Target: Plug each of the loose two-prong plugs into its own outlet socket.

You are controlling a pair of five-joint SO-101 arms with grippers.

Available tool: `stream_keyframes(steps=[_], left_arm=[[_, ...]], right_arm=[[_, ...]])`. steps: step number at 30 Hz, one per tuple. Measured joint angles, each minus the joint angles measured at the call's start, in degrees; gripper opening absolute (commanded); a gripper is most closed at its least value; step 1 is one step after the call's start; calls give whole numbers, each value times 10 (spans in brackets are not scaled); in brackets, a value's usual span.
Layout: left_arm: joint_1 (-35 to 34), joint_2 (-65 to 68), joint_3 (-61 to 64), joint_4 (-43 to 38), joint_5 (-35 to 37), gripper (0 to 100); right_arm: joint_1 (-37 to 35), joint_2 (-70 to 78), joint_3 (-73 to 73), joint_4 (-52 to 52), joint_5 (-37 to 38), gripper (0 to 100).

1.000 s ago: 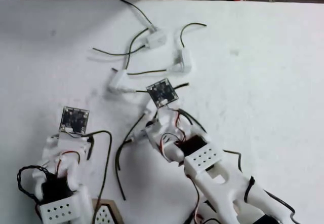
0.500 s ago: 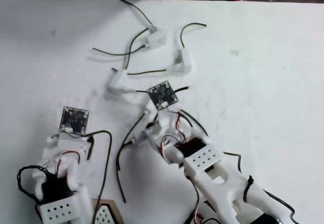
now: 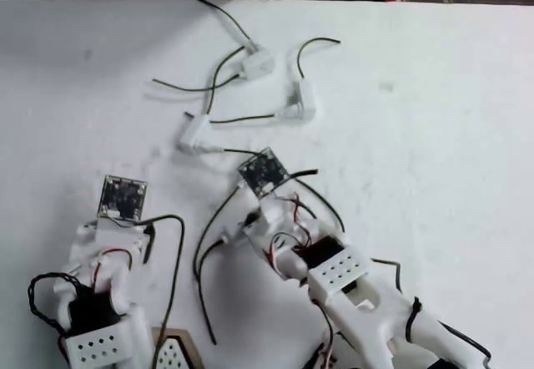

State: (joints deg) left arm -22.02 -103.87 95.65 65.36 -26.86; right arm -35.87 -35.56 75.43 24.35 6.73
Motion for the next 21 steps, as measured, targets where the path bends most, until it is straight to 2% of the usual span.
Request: stream_keyframes(steps=[9, 17, 19, 21], left_arm=[[0, 0, 0, 0, 0, 260], [0, 0, 0, 0, 0, 263], [0, 0, 0, 0, 0, 264], [0, 0, 0, 0, 0, 264]], right_arm=[[-1, 56, -37, 13, 77, 16], [-1, 138, -114, 76, 86, 19], [-1, 140, -115, 76, 86, 40], [-1, 140, -119, 80, 86, 108]])
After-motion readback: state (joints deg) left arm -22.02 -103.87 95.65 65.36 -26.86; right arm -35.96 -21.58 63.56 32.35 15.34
